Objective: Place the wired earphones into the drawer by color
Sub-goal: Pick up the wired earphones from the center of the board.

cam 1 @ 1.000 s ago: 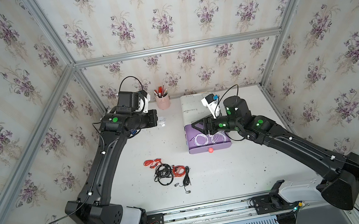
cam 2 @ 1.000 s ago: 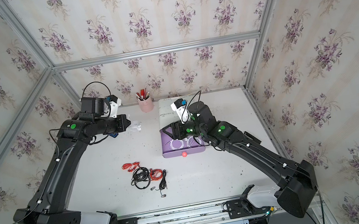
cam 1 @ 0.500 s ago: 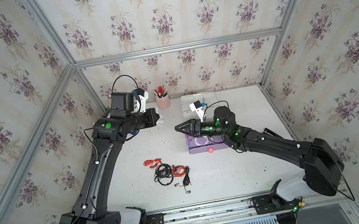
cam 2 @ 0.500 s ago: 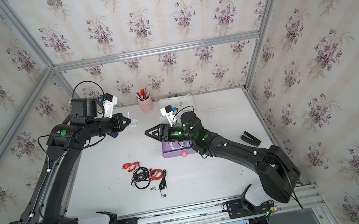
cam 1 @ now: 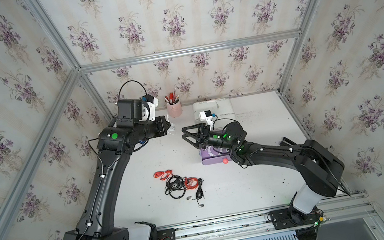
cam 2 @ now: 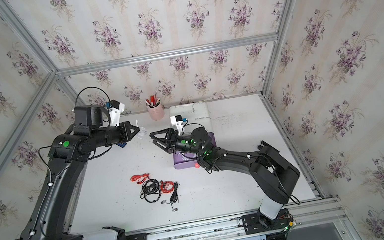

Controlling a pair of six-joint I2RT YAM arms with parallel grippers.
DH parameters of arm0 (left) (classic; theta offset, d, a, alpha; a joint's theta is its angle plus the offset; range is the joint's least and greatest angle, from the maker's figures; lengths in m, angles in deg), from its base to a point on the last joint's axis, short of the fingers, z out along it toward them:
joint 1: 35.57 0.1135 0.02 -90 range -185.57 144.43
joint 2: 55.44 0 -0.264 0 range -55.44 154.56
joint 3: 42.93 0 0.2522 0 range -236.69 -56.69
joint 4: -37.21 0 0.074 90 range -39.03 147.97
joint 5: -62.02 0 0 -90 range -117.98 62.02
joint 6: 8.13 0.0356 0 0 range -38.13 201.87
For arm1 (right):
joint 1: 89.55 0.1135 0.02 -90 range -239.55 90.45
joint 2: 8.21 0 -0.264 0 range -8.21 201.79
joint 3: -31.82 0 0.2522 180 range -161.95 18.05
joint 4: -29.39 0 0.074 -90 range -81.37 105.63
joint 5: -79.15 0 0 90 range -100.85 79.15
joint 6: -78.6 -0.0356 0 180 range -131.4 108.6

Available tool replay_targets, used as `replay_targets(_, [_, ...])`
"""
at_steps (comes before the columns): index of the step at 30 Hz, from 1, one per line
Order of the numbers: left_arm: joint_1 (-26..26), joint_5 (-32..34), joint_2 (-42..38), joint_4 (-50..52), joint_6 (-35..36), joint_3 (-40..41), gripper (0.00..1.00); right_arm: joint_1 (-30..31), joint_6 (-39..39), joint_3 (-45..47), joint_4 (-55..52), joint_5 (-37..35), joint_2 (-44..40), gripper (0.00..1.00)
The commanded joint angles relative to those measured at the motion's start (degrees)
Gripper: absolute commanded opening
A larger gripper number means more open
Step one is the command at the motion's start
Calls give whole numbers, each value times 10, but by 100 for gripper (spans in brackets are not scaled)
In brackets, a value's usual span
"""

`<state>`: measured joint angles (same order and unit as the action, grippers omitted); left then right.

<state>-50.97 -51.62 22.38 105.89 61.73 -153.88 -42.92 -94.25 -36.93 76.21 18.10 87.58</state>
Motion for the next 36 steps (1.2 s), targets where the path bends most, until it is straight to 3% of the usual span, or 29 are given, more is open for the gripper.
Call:
replay_targets(1, [0,-5,-1,-21,-8,-3,7,7,-50,-10,81,-7,22,75])
replay_targets(14, [0,-22,-16,-28,-20,10,7,14,-62,-83,82,-10,95,74])
replay_targets(18, [0,-31,-22,-33,-24,19,7,13,-62,-106,76,-10,111,70])
replay_targets(21, [0,-36,-28,-33,-25,27,7,13,-62,-128,66,-3,123,62])
replay_targets(29, [0,-40,-43,-38,-25,52,8,10,-63,-139,61,4,133,19])
replay_targets(34, [0,-48,-45,-39,-26,59,10,8,-55,-138,51,12,126,4])
replay_targets(35, [0,-50,-46,-40,-26,60,12,7,-53,-136,48,13,123,3])
replay_targets(36, [0,-53,-47,-42,-28,62,20,6,-49,-134,44,14,119,2])
